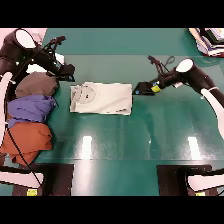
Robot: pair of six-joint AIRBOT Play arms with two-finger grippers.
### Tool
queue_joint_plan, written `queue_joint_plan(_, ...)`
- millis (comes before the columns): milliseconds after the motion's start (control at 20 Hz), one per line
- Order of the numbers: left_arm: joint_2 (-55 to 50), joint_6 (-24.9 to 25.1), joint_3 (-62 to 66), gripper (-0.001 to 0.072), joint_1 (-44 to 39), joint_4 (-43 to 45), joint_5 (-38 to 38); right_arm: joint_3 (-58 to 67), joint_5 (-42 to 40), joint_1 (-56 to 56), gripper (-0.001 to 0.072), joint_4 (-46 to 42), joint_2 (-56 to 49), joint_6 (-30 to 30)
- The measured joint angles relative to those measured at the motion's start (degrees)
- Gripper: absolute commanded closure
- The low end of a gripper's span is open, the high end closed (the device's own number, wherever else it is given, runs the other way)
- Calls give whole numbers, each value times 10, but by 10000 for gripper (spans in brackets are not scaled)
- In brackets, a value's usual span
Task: Fold the shirts.
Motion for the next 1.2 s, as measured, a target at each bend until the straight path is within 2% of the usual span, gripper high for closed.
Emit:
queue_joint_plan(300, 0, 4, -11, 683, -6, -21, 31, -61, -68, 11, 98, 138, -62, -28)
queue_joint_plan(400, 0, 6, -12, 683, -7, -23, 34, -39, -89, 32, 249, 184, -94, -41)
queue_joint_plan(500, 0, 6, -13, 683, -6, -24, 34, -4, -103, 52, 585, 204, -125, -48)
queue_joint_plan(550, 0, 7, -13, 683, -7, -25, 34, 16, -106, 61, 691, 213, -138, -53)
queue_joint_plan(750, 1, 9, -13, 684, -7, -38, 32, 73, -116, 74, 700, 215, -156, -68)
queue_joint_plan(850, 7, 9, -13, 684, -7, -46, 32, 77, -119, 61, 700, 180, -137, -58)
queue_joint_plan(1000, 26, 10, -12, 684, -7, -51, 35, 45, -129, 10, 700, 125, -74, -43)
queue_joint_plan(1200, 60, 10, -12, 684, -7, -55, 47, -38, -138, -125, 699, 60, 48, -35)
